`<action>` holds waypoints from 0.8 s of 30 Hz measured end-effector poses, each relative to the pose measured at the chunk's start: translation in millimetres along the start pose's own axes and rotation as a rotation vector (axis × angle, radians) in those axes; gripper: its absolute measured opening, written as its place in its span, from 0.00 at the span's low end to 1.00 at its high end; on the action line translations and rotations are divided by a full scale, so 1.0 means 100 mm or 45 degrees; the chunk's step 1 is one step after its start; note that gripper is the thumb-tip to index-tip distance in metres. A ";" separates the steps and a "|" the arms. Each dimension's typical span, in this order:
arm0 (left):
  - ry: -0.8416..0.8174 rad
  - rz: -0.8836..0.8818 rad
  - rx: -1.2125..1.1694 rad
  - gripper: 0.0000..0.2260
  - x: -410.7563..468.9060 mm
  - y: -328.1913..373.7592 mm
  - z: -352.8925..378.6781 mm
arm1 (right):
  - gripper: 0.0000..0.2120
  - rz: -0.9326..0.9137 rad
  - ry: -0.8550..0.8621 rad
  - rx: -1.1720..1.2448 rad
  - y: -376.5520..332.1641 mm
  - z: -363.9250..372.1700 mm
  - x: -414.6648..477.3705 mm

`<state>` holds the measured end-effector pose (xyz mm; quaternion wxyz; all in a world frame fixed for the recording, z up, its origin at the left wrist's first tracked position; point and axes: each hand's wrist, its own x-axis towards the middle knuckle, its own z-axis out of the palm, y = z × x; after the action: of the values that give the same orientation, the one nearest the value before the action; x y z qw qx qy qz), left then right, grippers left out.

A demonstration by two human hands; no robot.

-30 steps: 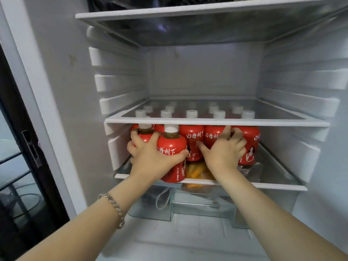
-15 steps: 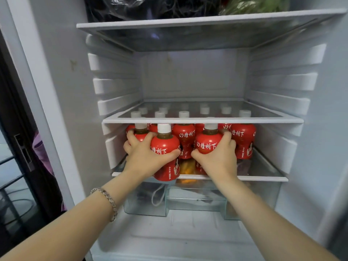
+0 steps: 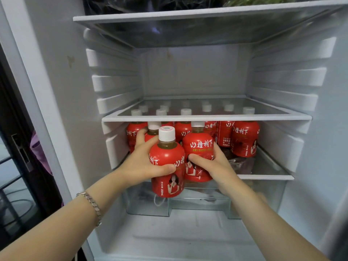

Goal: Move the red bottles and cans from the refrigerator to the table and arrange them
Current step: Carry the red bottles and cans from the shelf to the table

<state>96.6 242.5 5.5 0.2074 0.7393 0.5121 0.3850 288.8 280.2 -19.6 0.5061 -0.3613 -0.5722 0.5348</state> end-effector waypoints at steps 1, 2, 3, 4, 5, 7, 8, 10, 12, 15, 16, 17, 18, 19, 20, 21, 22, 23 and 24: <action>-0.047 0.025 -0.022 0.26 0.00 0.01 -0.01 | 0.24 0.015 -0.022 -0.006 0.00 0.01 0.02; -0.083 0.043 -0.044 0.26 -0.01 0.01 -0.02 | 0.25 0.030 -0.043 -0.017 -0.01 0.01 0.03; -0.104 0.062 -0.063 0.27 -0.01 0.00 -0.02 | 0.24 0.041 -0.059 -0.034 -0.02 0.00 0.05; -0.115 0.078 -0.077 0.27 -0.01 -0.02 -0.04 | 0.23 0.043 -0.080 -0.045 -0.04 -0.01 0.07; -0.124 0.088 -0.088 0.27 0.00 -0.03 -0.05 | 0.21 0.038 -0.104 -0.074 -0.07 -0.02 0.09; -0.139 0.106 -0.103 0.27 0.01 -0.03 -0.08 | 0.18 -0.035 -0.160 -0.246 -0.18 -0.01 0.08; -0.147 0.119 -0.112 0.28 0.02 -0.04 -0.10 | 0.19 -0.097 -0.174 -0.410 -0.23 0.01 0.08; -0.173 0.139 -0.135 0.30 0.01 -0.05 -0.11 | 0.26 -0.202 -0.149 -0.707 -0.27 0.05 0.06; -0.181 0.149 -0.146 0.31 0.01 -0.07 -0.11 | 0.28 -0.265 -0.070 -0.702 -0.25 0.07 0.00; -0.174 0.189 -0.200 0.30 0.00 -0.10 -0.10 | 0.28 -0.289 -0.022 -0.495 -0.14 0.07 -0.06; -0.175 0.201 -0.220 0.30 0.00 -0.10 -0.10 | 0.28 -0.266 -0.017 -0.400 -0.10 0.07 -0.07; -0.183 0.207 -0.237 0.30 -0.01 -0.11 -0.10 | 0.28 -0.234 -0.015 -0.288 -0.06 0.07 -0.07; -0.190 0.209 -0.251 0.30 -0.01 -0.12 -0.10 | 0.29 -0.194 -0.018 -0.174 -0.01 0.08 -0.08; -0.197 0.211 -0.256 0.30 -0.02 -0.13 -0.10 | 0.29 -0.167 -0.031 -0.084 0.05 0.09 -0.09; -0.207 0.217 -0.254 0.31 -0.02 -0.14 -0.11 | 0.30 -0.162 -0.043 -0.053 0.09 0.11 -0.11; -0.217 0.221 -0.253 0.31 -0.03 -0.15 -0.12 | 0.31 -0.180 -0.058 -0.068 0.14 0.12 -0.12; -0.224 0.226 -0.240 0.31 -0.03 -0.15 -0.14 | 0.32 -0.206 -0.074 -0.084 0.16 0.14 -0.13; -0.222 0.227 -0.225 0.30 -0.04 -0.15 -0.15 | 0.31 -0.224 -0.087 -0.096 0.18 0.14 -0.12; -0.218 0.233 -0.214 0.29 -0.04 -0.14 -0.15 | 0.31 -0.225 -0.100 -0.104 0.17 0.13 -0.10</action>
<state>75.7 242.9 3.4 0.2755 0.7930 0.3892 0.3793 275.9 270.0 -37.6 0.5132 -0.3084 -0.6427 0.4780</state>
